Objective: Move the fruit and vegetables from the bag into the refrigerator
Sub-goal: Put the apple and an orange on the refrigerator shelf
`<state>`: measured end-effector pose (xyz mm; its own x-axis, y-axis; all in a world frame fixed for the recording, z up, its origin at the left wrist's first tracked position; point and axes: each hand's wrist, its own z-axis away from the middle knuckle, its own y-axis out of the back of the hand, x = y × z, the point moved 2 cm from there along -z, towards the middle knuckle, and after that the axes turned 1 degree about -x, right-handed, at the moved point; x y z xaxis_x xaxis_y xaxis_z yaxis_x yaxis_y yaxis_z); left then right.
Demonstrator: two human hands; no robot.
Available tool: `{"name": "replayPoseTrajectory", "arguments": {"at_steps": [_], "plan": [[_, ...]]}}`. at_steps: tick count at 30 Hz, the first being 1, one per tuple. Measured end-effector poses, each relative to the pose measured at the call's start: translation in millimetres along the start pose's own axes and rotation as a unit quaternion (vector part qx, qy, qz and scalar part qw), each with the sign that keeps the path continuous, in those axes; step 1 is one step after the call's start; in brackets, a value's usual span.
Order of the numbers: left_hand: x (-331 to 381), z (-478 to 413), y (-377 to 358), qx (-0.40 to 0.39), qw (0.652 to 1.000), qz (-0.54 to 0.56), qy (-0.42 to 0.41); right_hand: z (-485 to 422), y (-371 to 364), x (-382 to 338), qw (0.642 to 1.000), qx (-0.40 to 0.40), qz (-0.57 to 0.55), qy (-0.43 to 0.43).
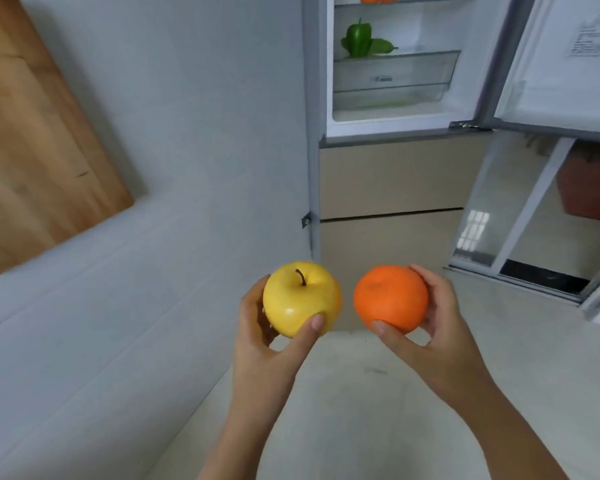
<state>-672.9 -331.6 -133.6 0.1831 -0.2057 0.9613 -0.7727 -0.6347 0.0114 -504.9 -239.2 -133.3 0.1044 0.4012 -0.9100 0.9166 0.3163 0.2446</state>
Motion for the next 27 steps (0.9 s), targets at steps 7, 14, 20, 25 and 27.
{"name": "replayPoseTrajectory", "arguments": {"at_steps": [7,14,20,25,27], "plan": [[-10,-100,-125,-0.062,0.997,0.036,-0.017,-107,84,41,0.998,0.065,0.019,0.013],[-13,-188,-218,-0.096,0.993,0.022,-0.058,-216,148,71,0.993,0.119,0.0,0.016],[-26,-272,-256,-0.089,0.993,0.018,-0.074,-299,150,98,0.994,0.108,0.006,0.029],[-30,-360,-289,-0.107,0.988,0.038,-0.104,-380,158,115,0.99,0.128,0.006,0.058],[-27,-398,-301,-0.124,0.984,0.054,-0.113,-418,160,114,0.987,0.14,0.018,0.074]]}}
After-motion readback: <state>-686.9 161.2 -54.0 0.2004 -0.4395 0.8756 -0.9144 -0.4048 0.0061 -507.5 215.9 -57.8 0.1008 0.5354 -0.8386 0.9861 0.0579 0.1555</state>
